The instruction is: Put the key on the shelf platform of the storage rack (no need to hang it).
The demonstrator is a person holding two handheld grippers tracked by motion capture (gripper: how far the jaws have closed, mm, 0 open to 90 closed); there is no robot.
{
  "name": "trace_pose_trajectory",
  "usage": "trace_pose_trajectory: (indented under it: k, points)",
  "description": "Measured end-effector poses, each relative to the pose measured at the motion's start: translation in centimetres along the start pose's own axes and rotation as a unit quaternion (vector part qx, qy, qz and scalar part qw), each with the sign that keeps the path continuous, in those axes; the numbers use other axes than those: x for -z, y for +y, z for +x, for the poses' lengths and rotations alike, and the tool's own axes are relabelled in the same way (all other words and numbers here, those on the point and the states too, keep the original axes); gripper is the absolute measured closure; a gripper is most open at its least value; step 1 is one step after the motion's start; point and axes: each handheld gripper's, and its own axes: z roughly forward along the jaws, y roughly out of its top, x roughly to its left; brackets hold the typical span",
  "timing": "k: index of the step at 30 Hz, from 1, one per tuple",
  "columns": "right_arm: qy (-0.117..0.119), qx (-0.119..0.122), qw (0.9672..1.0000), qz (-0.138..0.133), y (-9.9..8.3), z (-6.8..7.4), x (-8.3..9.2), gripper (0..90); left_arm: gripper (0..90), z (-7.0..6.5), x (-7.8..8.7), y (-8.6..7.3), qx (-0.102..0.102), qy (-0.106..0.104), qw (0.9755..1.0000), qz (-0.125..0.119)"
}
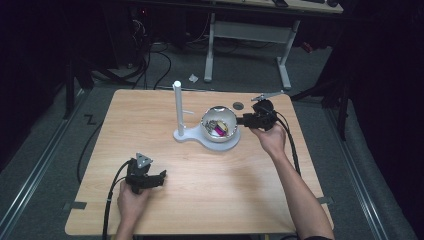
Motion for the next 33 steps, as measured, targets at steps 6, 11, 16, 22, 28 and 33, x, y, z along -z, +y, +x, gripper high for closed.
trace_pose_trajectory:
  k: [6,11,16,22,28,33]
  points:
    - [-0.002,-0.004,1.0,-0.005,-0.4,-0.4,0.7,59.7,18.5,0.0,0.0,0.0,0.0,0.0,1.0,0.0]
    - [-0.004,-0.003,0.9999,-0.015,-0.6,-0.4,1.7,59.2,18.5,0.0,0.0,0.0,0.0,0.0,1.0,0.0]
    - [-0.006,-0.002,0.9997,-0.023,-0.8,-0.5,2.6,59.1,18.5,0.0,0.0,0.0,0.0,0.0,1.0,0.0]
    - [-0.009,-0.005,0.9995,-0.029,-1.3,-0.6,3.5,58.9,18.5,0.0,0.0,0.0,0.0,0.0,1.0,0.0]
    - [-0.01,-0.005,0.9994,-0.033,-1.9,-0.6,4.4,58.7,18.5,0.0,0.0,0.0,0.0,0.001,1.0,0.0]
    - [-0.014,-0.004,0.9991,-0.04,-2.3,-0.6,5.2,58.7,18.5,0.0,0.0,0.0,0.0,0.001,1.0,0.0]
